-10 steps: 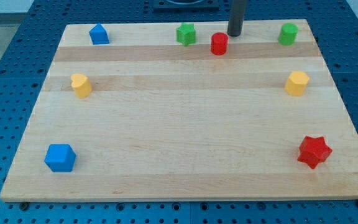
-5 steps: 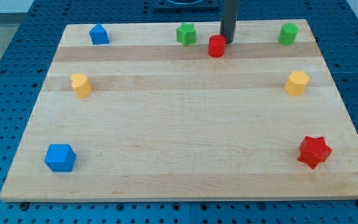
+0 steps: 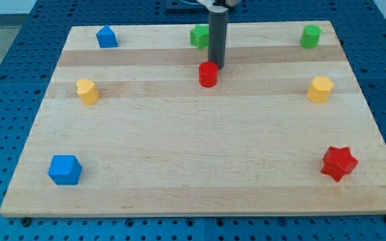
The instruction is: Move the red circle to the bottom center of the board
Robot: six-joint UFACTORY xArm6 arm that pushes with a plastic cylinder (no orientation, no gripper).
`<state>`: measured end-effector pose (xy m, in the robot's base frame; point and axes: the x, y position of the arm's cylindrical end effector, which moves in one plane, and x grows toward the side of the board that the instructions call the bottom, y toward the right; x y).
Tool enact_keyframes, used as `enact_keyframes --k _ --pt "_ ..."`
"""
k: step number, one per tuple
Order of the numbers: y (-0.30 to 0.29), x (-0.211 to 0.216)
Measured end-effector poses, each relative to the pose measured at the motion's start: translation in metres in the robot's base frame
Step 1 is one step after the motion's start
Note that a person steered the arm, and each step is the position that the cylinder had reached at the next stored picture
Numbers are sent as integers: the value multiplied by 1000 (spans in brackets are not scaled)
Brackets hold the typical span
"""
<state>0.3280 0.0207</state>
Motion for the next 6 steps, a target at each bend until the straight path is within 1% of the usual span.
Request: enact_keyframes --k 2,6 --pt "-19 25" --pt "-37 99"
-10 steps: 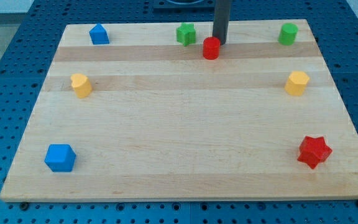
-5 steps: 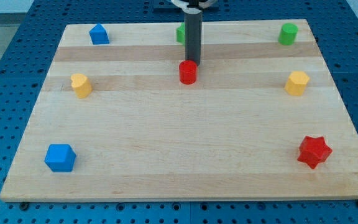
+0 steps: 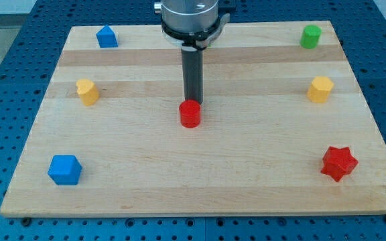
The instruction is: Move the red circle to the bottom center of the board
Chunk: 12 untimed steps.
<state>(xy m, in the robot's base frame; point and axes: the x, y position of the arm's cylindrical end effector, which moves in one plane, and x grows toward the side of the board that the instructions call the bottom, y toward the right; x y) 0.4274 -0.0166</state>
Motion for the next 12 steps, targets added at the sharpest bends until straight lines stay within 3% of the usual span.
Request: enact_keyframes --k 6,12 --pt "-2 95" --pt "-2 109"
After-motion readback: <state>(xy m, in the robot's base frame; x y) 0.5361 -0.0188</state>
